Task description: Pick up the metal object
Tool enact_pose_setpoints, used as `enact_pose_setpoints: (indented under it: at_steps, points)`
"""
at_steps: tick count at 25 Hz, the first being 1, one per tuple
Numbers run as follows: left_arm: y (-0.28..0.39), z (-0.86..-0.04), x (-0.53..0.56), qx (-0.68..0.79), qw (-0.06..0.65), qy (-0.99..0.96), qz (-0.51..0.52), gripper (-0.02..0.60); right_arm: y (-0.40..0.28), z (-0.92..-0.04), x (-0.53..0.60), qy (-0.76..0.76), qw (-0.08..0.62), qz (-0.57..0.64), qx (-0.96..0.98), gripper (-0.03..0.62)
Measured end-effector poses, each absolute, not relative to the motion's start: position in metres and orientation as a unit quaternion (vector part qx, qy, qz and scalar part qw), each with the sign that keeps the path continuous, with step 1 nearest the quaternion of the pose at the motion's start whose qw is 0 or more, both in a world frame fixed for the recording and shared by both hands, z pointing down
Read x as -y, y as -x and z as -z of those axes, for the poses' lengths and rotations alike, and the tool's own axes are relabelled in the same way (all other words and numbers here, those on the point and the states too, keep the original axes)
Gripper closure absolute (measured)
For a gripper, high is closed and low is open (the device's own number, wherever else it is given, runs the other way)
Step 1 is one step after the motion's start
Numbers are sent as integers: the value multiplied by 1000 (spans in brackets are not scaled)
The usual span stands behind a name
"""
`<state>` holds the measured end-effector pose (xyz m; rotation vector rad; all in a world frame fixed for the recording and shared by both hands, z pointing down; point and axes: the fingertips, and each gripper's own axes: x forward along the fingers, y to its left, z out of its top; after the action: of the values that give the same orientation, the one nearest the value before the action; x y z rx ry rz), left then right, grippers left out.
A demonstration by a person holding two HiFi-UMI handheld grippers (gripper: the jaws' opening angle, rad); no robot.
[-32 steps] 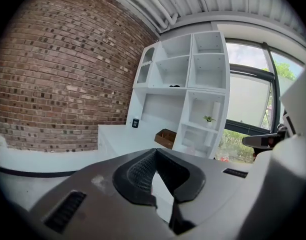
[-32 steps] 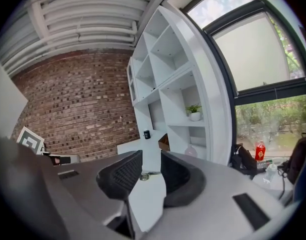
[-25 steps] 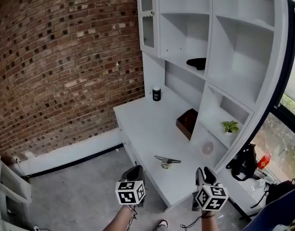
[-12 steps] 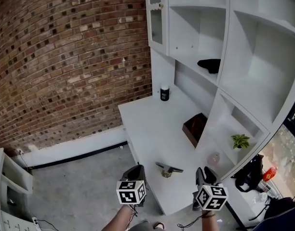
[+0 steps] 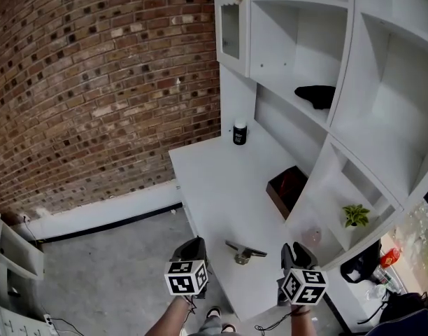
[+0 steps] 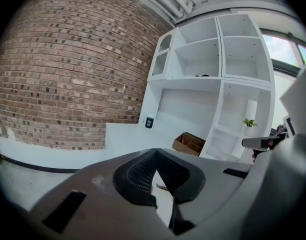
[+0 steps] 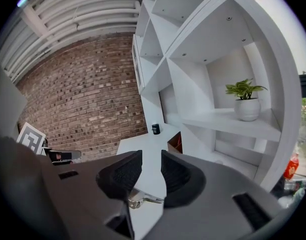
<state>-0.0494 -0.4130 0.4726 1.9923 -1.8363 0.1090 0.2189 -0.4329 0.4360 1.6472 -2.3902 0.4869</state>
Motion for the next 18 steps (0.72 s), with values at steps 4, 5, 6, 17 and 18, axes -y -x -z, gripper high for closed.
enact_pose_setpoints:
  at_steps: [4, 5, 6, 17, 18]
  points:
    - [61, -480, 414, 668, 221, -709, -39, 577, -207, -444, 440, -547, 112, -169, 812, 474]
    - [65, -482, 413, 671, 224, -706, -38, 577, -203, -446, 442, -543, 116, -169, 814, 474]
    - [69, -485, 412, 674, 228, -702, -38, 577, -199, -448, 443, -540, 120, -170, 816, 474]
    - [106, -537, 377, 705, 277, -652, -35, 577, -146, -483, 445, -469, 206, -154, 845, 475]
    - [110, -544, 373, 708, 283, -646, -34, 577, -141, -487, 444, -460, 217, -150, 848, 476]
